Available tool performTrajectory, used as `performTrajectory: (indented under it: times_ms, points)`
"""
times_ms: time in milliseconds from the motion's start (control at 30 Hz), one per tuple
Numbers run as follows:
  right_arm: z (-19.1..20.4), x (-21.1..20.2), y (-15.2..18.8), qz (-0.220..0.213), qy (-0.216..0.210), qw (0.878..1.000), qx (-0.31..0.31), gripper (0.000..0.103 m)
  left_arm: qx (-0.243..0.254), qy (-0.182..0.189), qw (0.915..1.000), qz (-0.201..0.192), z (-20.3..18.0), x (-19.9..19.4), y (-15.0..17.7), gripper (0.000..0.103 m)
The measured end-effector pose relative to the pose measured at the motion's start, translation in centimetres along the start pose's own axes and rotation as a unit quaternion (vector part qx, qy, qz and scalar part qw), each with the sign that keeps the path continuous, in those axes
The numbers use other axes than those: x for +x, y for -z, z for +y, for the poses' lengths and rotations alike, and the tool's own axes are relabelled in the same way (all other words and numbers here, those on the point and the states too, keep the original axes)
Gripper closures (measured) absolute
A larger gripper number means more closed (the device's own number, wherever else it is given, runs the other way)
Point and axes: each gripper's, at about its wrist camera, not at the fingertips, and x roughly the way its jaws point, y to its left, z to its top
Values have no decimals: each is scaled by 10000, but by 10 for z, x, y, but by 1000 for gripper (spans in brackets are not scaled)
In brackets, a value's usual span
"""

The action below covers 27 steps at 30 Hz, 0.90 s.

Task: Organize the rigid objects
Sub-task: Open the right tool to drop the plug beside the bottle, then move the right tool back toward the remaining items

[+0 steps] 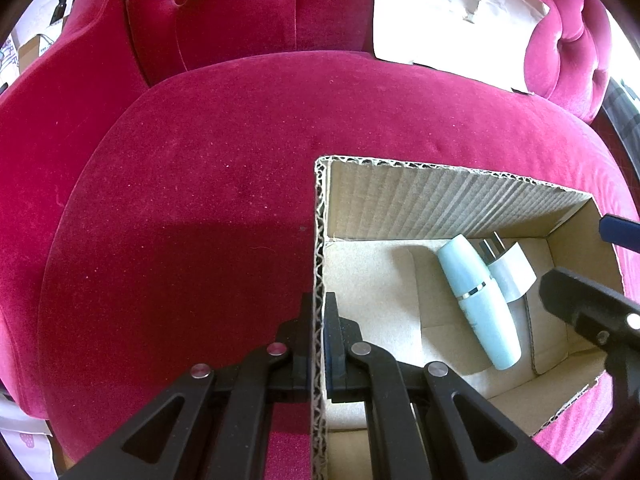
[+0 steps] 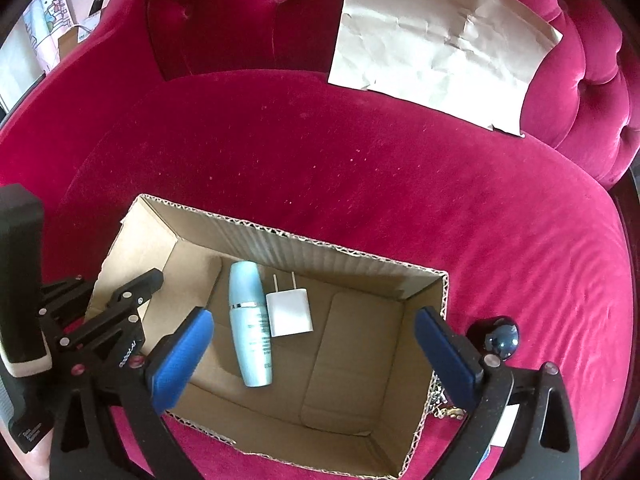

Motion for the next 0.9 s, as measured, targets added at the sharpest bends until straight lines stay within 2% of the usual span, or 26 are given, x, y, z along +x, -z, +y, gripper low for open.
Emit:
performTrajectory:
  times_ms: [433, 900]
  points:
    - [-17, -21, 5, -129, 124, 9998, 74, 1, -8, -14, 10000, 9, -1, 0, -1, 100]
    - [-74, -46, 8, -287, 446, 9972, 518, 0, 29, -44, 10000, 4, -3, 0, -2, 100]
